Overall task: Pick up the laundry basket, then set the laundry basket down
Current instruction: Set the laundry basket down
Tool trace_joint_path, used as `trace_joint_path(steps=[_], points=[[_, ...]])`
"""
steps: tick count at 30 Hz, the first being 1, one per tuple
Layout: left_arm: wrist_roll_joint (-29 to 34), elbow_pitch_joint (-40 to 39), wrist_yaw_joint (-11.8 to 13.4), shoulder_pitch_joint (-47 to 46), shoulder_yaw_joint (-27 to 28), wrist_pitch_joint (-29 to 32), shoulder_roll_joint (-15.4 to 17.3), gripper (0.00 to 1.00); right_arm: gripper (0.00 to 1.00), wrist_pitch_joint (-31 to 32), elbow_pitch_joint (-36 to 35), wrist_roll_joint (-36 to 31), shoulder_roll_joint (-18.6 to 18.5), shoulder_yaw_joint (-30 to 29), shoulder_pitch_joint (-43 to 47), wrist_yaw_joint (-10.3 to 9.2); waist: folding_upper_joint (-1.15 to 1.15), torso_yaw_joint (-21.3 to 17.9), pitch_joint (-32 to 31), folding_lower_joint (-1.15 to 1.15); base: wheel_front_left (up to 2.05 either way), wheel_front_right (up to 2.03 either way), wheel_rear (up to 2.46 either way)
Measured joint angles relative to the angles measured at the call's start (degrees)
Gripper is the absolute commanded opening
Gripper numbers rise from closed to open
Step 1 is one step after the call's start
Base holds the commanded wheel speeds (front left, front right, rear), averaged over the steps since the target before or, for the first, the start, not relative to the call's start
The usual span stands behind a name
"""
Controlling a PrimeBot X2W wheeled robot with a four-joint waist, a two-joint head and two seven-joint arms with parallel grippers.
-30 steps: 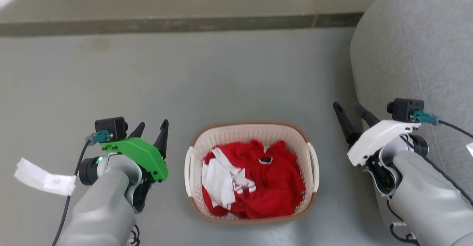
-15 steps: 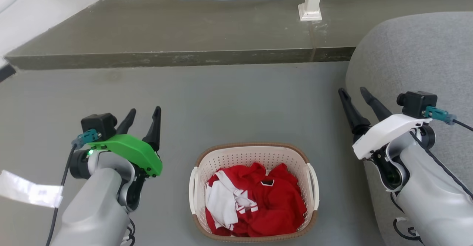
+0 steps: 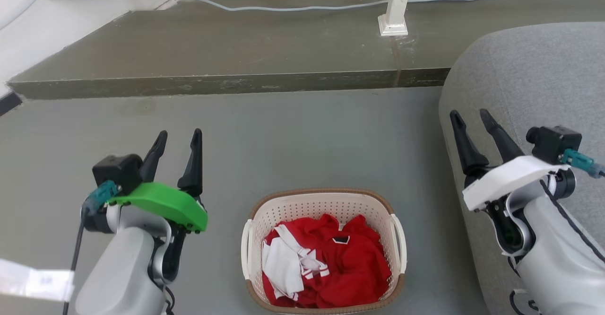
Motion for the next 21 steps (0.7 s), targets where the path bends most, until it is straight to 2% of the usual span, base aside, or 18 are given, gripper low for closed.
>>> trace_joint_path(steps=[7, 21], points=[[3.2, -5.3, 1.6, 4.8, 3.5, 0.0, -1.1, 1.0, 1.0, 0.0, -3.4, -3.3, 0.4, -2.1, 3.0, -0.07, 0.0, 0.0, -0.3, 0.0, 0.0, 0.0, 0.0], [7.2, -10.3, 1.5, 11.9, 6.2, 0.0, -2.6, 1.0, 1.0, 0.0, -6.1, -7.1, 2.2, -4.6, 8.0, 0.09, 0.0, -0.3, -0.9, 0.0, 0.0, 0.0, 0.0]])
